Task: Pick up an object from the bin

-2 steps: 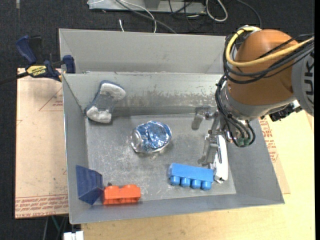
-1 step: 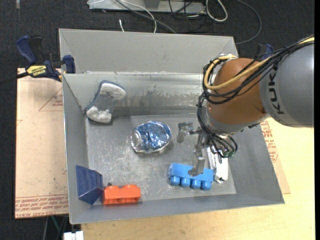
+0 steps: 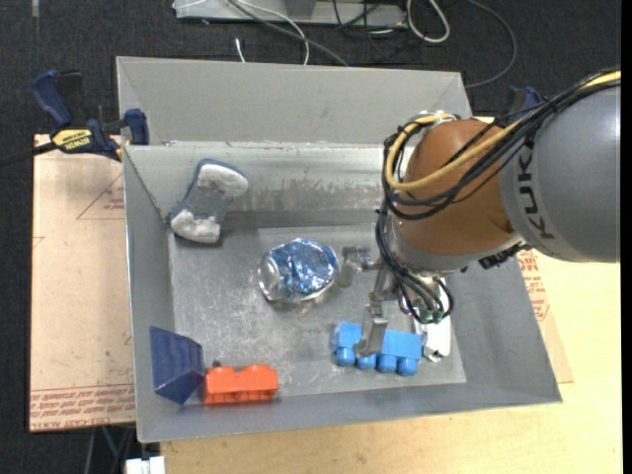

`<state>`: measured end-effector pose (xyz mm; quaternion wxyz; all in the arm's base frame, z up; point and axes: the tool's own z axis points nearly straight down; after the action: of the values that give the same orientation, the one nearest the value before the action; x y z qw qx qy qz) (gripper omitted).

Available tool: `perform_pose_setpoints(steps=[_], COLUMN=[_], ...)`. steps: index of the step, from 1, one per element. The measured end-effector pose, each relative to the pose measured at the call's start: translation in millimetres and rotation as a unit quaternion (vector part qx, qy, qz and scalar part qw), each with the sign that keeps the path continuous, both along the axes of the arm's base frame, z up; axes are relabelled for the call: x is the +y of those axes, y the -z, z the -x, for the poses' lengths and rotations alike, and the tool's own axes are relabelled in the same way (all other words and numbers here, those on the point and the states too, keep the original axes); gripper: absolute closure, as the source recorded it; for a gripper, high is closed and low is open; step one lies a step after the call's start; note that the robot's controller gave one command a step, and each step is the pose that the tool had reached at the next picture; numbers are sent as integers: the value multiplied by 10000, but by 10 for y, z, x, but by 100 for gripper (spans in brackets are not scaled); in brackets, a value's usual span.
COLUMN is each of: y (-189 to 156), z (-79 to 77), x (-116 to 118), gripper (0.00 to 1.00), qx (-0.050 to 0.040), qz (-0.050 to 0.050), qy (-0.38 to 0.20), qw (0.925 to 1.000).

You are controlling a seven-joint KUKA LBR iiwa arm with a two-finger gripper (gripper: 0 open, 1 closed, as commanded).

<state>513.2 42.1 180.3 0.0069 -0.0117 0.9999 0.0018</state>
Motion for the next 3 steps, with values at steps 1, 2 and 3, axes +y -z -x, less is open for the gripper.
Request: perform_pose_setpoints(steps=[1, 2, 3], y=[728, 1000, 1102], z=[-86, -84, -139], x=[-116, -134, -547], gripper=[0, 0, 0], qx=[-12, 8, -8], qz=[11, 19, 20], qy=[-648, -895, -1323], qw=[9979, 9960, 9912])
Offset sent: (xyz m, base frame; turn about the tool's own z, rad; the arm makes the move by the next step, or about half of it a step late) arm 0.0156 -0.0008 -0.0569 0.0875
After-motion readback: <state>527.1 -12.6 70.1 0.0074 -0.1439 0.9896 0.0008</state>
